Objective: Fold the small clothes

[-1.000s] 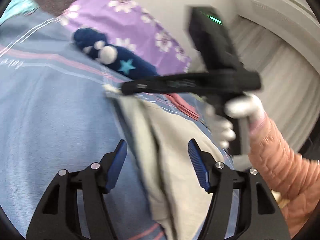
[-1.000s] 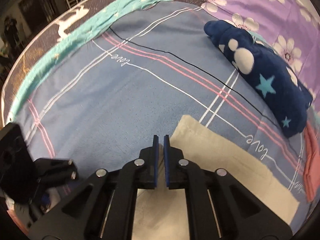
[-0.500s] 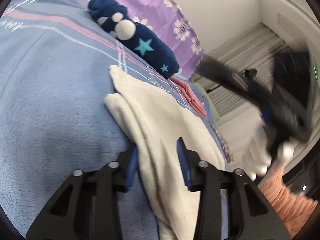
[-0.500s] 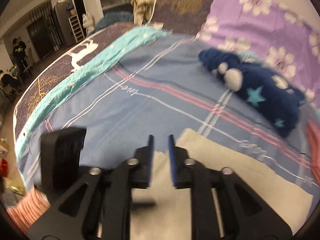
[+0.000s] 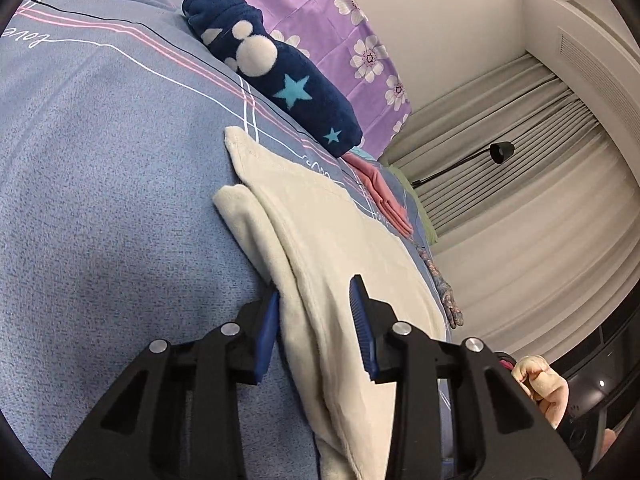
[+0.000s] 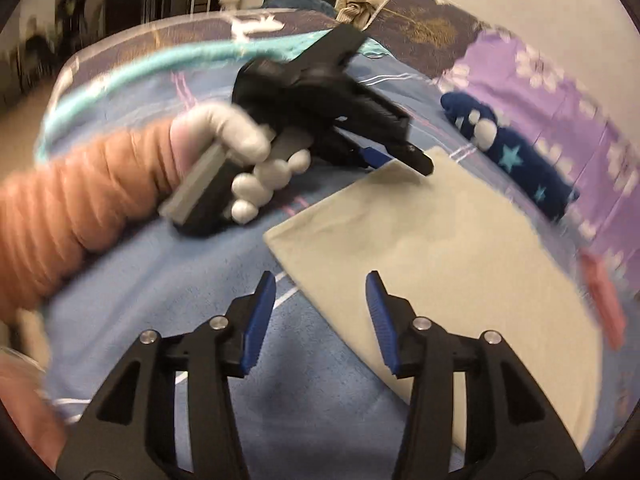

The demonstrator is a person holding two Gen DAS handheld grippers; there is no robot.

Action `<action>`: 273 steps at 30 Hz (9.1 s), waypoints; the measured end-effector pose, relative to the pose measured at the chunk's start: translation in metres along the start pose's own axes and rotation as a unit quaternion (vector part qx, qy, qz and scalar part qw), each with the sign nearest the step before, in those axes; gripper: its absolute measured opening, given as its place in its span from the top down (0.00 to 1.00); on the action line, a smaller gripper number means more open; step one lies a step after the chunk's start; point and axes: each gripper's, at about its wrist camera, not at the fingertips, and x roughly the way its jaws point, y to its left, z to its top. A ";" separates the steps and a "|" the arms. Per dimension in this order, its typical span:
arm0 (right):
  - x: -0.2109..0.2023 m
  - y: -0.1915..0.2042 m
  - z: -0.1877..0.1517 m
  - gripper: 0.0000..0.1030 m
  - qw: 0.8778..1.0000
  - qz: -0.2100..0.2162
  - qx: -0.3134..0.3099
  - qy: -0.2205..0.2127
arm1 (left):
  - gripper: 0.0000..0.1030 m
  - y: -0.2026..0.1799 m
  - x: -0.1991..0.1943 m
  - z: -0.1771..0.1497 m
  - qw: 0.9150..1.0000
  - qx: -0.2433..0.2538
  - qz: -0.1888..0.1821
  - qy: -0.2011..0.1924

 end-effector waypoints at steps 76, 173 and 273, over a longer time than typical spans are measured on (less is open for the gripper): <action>-0.085 -0.278 -0.306 0.97 0.802 0.077 0.578 -0.131 | 0.91 -0.282 0.378 -0.047 0.925 0.221 0.267 0.157; -0.078 -0.266 -0.290 0.95 0.865 -0.052 0.498 -0.026 | 0.58 -0.238 0.182 -0.173 0.903 0.306 0.284 0.103; 0.012 -0.403 -0.279 0.46 0.830 0.171 0.530 -0.031 | 0.42 -0.180 0.239 -0.061 0.951 0.182 0.227 0.102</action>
